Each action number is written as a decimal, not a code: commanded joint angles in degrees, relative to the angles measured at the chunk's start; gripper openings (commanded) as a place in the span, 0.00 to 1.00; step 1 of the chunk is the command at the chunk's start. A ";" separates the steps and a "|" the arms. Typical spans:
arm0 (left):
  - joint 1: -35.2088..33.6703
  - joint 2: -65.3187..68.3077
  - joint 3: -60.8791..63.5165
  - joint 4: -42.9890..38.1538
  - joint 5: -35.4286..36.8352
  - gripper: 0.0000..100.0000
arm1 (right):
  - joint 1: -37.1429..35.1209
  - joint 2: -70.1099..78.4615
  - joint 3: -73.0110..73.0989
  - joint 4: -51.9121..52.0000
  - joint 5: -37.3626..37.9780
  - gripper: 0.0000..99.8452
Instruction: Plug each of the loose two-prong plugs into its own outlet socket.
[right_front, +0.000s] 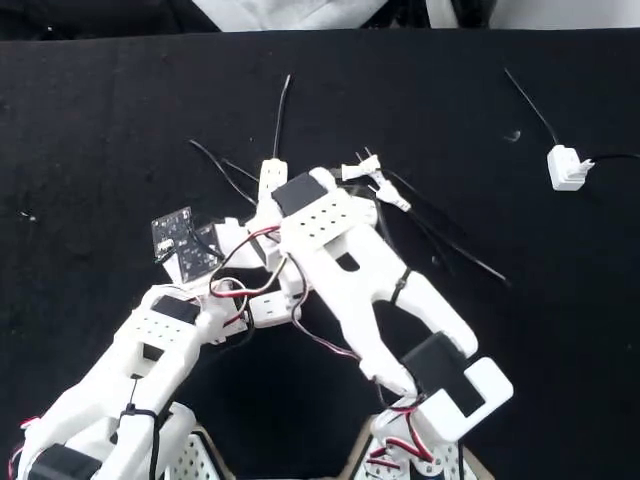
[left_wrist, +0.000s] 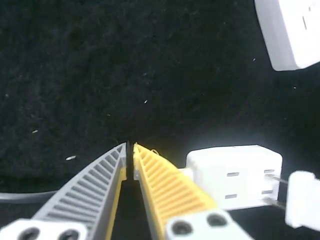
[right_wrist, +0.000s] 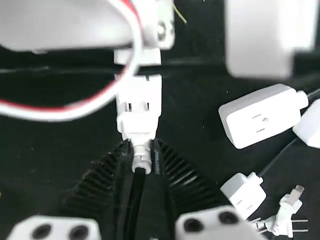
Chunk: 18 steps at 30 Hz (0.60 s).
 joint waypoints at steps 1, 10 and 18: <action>-0.40 0.79 -0.40 1.23 0.44 0.03 | 1.93 -0.31 -2.59 -0.44 0.70 0.01; -0.40 0.79 -0.40 1.23 0.44 0.03 | 1.58 0.13 -2.51 -0.53 0.79 0.01; -0.40 0.79 -0.40 1.23 0.44 0.03 | -2.99 0.13 -2.51 -0.53 0.44 0.01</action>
